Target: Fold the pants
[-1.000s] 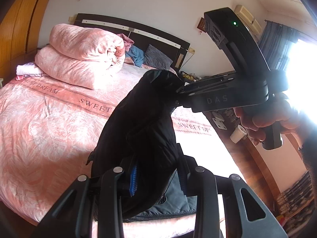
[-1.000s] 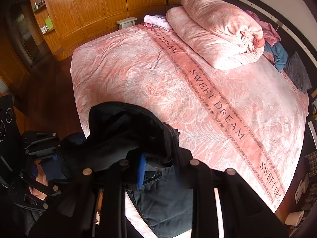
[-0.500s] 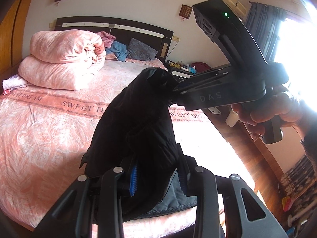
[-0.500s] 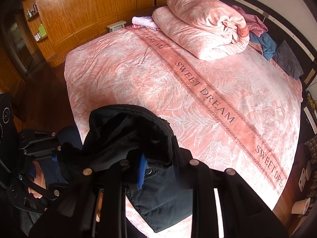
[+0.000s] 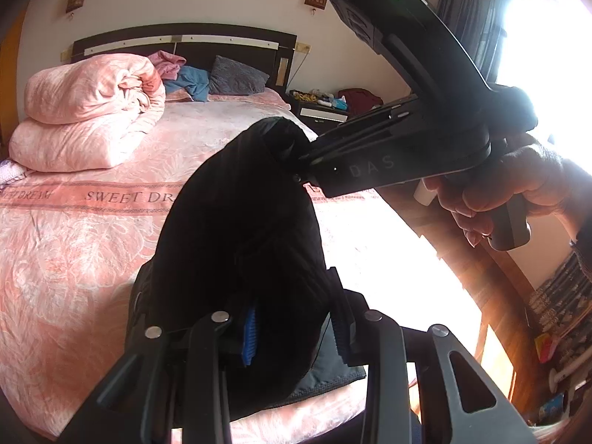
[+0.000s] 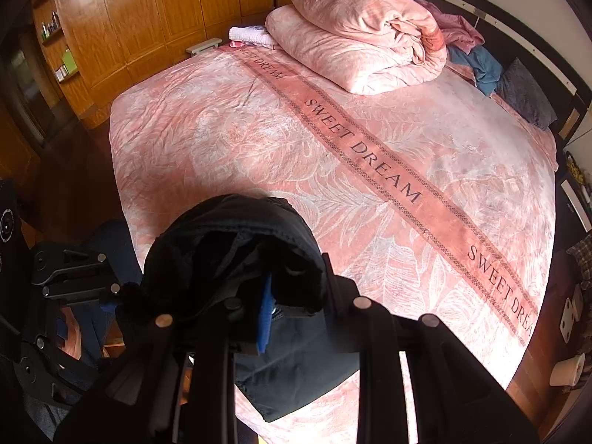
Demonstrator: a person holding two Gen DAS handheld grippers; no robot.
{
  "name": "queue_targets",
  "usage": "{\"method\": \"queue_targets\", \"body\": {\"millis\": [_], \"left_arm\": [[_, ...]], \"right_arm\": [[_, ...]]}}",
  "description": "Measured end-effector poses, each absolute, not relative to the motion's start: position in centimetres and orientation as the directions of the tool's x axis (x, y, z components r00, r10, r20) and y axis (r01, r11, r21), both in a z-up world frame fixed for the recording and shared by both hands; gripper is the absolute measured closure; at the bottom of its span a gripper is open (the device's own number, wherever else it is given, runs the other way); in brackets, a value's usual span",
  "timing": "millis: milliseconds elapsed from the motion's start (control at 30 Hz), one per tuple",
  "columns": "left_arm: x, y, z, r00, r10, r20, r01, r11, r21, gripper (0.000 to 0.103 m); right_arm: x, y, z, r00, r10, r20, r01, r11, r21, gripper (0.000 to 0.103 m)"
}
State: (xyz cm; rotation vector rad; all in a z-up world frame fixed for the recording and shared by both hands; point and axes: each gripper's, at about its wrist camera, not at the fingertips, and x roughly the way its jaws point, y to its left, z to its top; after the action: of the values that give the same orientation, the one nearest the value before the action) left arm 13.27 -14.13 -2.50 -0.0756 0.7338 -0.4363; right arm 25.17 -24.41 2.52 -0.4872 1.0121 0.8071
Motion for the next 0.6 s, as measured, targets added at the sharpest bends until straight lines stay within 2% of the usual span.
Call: {"method": "queue_targets", "body": {"millis": [600], "left_arm": [[15.2, -21.7, -8.1, 0.571, -0.402, -0.716, 0.435, 0.888, -0.151, 0.071]], "right_arm": [[26.8, -31.4, -3.9, 0.256, 0.35, -0.901, -0.741, 0.669, 0.049, 0.081]]}}
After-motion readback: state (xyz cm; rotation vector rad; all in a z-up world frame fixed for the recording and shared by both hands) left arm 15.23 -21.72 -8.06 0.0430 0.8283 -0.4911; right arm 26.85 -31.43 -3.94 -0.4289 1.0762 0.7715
